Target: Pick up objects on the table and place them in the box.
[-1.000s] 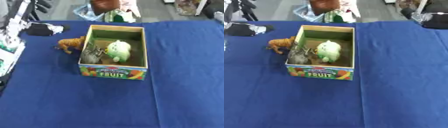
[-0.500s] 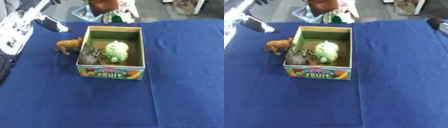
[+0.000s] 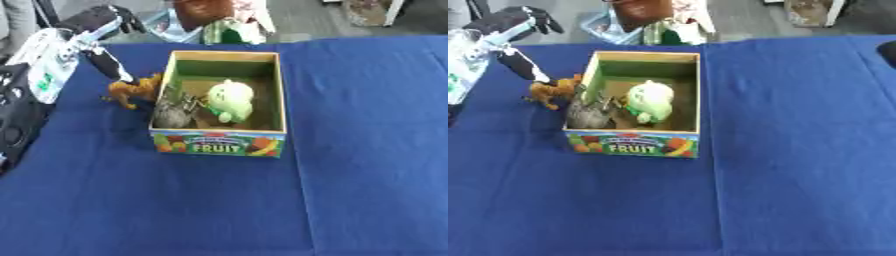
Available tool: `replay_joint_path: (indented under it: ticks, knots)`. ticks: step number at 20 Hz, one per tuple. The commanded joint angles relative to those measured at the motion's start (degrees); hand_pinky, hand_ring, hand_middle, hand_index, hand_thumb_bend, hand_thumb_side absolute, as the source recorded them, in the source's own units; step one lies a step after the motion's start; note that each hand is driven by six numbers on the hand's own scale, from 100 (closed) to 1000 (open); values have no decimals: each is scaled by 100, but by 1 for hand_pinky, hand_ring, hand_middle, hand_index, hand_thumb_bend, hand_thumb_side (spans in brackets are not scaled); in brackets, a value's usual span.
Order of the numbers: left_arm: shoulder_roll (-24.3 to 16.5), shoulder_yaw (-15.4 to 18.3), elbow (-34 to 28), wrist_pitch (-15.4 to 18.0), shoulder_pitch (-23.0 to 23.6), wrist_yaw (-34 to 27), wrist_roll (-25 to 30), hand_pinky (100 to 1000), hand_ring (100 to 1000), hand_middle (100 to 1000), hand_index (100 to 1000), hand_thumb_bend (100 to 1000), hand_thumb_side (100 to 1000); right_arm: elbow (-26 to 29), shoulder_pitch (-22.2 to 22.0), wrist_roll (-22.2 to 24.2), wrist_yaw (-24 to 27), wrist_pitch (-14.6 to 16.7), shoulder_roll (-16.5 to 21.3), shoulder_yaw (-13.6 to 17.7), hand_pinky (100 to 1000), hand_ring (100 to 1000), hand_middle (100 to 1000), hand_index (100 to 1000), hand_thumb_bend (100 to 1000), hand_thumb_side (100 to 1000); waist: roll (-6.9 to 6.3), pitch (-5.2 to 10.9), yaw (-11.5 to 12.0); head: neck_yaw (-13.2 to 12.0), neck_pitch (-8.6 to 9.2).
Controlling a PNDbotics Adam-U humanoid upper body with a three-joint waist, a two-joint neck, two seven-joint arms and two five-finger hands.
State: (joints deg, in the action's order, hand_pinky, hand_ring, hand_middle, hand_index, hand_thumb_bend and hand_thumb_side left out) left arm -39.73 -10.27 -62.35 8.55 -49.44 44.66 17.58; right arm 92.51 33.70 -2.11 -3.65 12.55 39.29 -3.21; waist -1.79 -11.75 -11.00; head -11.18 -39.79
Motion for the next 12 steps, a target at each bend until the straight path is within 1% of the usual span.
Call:
replay_joint_path:
  ticks: [1, 4, 5, 8, 9, 12]
  knots:
    - [-99, 38, 14, 73, -131, 71, -6, 773, 754, 740, 798, 794, 100, 132, 58, -25, 30, -3, 215, 80, 600, 713, 738, 863, 568, 277, 12, 114, -6, -16, -42]
    - [-97, 40, 26, 84, -132, 79, -13, 773, 754, 740, 798, 794, 100, 133, 58, -25, 30, -3, 215, 81, 600, 713, 738, 863, 568, 277, 12, 114, -6, -16, -42]
    - [-59, 0, 67, 66, -92, 58, 11, 742, 711, 680, 780, 797, 100, 123, 29, -29, 33, -12, 205, 91, 597, 709, 735, 863, 565, 276, 10, 102, -24, -19, -39]
    - [26, -142, 406, 121, -4, -112, 225, 737, 700, 673, 778, 797, 100, 107, -34, -24, 49, -28, 173, 105, 596, 708, 735, 863, 565, 276, 6, 114, -53, -36, -63]
    - [37, -144, 510, 173, -22, -147, 319, 735, 680, 670, 777, 796, 100, 103, -43, -20, 52, -32, 168, 104, 596, 708, 734, 863, 565, 276, 3, 116, -54, -33, -68]
    - [57, -99, 639, 249, -58, -154, 594, 730, 673, 663, 773, 795, 100, 94, -59, -7, 57, -39, 152, 97, 595, 707, 734, 863, 564, 276, -4, 118, -56, -21, -72]
